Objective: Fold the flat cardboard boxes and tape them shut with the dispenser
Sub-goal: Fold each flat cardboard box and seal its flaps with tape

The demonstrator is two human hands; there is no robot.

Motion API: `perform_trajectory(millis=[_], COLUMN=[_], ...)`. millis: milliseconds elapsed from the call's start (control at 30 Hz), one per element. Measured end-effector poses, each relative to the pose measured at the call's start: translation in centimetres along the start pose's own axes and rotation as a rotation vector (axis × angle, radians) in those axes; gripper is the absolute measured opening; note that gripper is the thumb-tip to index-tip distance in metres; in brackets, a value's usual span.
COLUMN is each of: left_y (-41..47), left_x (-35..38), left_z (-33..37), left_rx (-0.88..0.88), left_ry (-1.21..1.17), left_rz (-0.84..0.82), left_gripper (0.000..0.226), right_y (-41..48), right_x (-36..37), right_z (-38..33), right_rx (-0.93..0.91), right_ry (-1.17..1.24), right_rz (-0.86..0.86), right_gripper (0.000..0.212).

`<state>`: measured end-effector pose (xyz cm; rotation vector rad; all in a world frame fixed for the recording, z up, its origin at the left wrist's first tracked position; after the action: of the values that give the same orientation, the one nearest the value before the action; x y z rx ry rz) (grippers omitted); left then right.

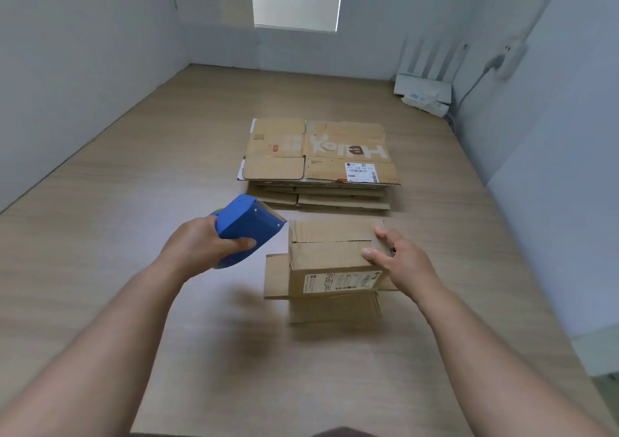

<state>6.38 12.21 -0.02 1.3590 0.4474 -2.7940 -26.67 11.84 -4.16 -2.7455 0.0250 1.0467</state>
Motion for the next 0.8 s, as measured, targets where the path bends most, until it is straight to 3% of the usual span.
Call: perform_trajectory(millis=[67, 167, 367, 500, 567, 633, 733, 800], left_y=[-0.9, -1.6, -0.6, -0.2, -0.1, -0.1, -0.1, 0.0], left_x=[-0.5, 0.5, 4.8, 4.9, 5.0, 5.1, 5.1, 5.2], left_z=[4.0, 8.5, 10.0, 9.5, 9.3, 9.3, 9.2, 9.2], left_rx=[0.117, 0.246, 0.278, 0.248, 0.241, 0.243, 0.236, 0.232], left_ry=[-0.072, 0.036, 0.461, 0.438, 0.438, 0.437, 0.435, 0.451], left_rz=[-0.04, -0.182, -0.29, -0.31, -0.311, -0.305, -0.309, -0.311], left_gripper=[0.028, 0.027, 0.042, 0.044, 0.044, 0.044, 0.047, 0.049], right_y=[0.0, 0.1, 0.0, 0.1, 0.1, -0.1, -0.3, -0.2], right_x=[-0.1, -0.1, -0.3, -0.9, -1.5, -1.6, -0.3, 0.7], right_z=[0.1, 0.4, 0.6, 0.2, -0.9, -2.0, -3.1, -3.1], right_rx=[0.002, -0.004, -0.025, -0.055, -0.166, -0.234, -0.095, -0.052], right_ry=[-0.016, -0.057, -0.127, -0.191, -0.209, -0.006, 0.513, 0.642], right_rz=[-0.008, -0.013, -0.027, -0.025, 0.111, 0.21, -0.013, -0.135], right_gripper=[0.056, 0.056, 0.057, 0.056, 0.05, 0.045, 0.052, 0.051])
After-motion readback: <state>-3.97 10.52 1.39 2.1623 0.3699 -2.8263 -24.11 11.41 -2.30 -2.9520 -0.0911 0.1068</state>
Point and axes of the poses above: each hand's wrist, its own y-axis towards the middle knuckle, its own x-axis out of the palm, z = x × y, the point moved 3 cm from there along y, towards the middle knuckle, and after that the axes turned 5 degrees about y, right-handed, at the moved point
